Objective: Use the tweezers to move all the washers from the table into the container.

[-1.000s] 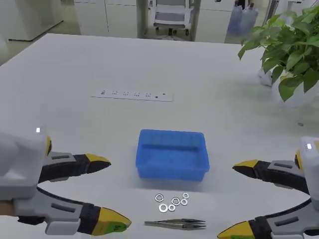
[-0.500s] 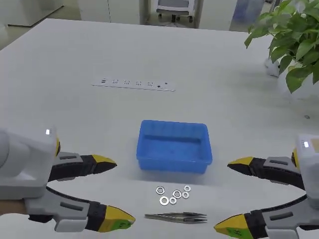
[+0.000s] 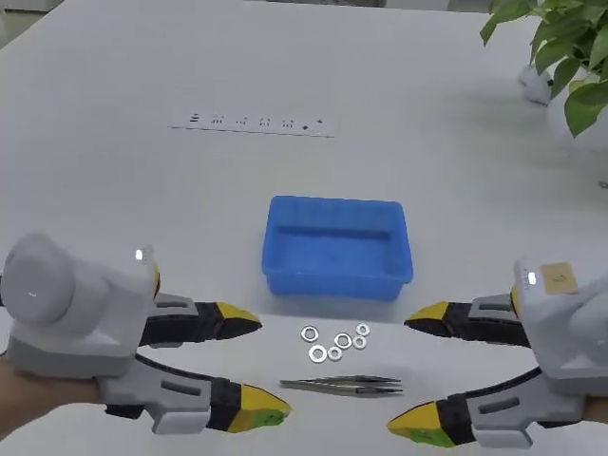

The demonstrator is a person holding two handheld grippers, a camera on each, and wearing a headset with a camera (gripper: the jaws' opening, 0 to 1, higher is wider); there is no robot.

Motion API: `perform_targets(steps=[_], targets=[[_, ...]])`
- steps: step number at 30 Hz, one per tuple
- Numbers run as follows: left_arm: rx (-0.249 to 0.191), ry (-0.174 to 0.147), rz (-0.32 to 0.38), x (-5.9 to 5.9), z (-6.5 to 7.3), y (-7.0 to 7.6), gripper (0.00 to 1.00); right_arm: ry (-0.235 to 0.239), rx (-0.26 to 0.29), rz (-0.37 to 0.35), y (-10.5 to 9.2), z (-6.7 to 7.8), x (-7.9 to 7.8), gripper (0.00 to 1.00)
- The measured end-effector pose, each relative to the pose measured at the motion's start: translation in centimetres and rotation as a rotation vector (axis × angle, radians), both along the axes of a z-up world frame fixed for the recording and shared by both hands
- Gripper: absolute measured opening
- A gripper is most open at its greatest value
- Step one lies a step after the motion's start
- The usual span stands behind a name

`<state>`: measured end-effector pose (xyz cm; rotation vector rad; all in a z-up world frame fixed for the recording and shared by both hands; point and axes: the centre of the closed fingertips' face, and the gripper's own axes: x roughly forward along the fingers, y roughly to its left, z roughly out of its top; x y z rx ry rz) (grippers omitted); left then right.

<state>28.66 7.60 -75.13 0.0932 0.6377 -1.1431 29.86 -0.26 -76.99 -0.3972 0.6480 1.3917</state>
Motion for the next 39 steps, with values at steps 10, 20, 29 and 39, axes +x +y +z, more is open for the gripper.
perform_targets(steps=[10,20,29,39], targets=[[0.077,0.005,-0.050,0.6,-2.6,-1.1,0.43,-0.045,-0.048,0.062,1.3,-2.4,0.1,0.48],[0.122,0.061,-0.109,0.5,-4.6,-1.3,0.30,-0.057,-0.102,0.158,1.8,-3.9,-0.1,0.33],[0.188,0.052,-0.199,0.5,-5.8,-1.9,0.30,-0.080,-0.154,0.217,1.9,-4.6,0.0,0.24],[0.208,0.041,-0.279,0.7,-6.1,-1.9,0.20,-0.102,-0.167,0.264,2.1,-4.7,-0.1,0.20]])
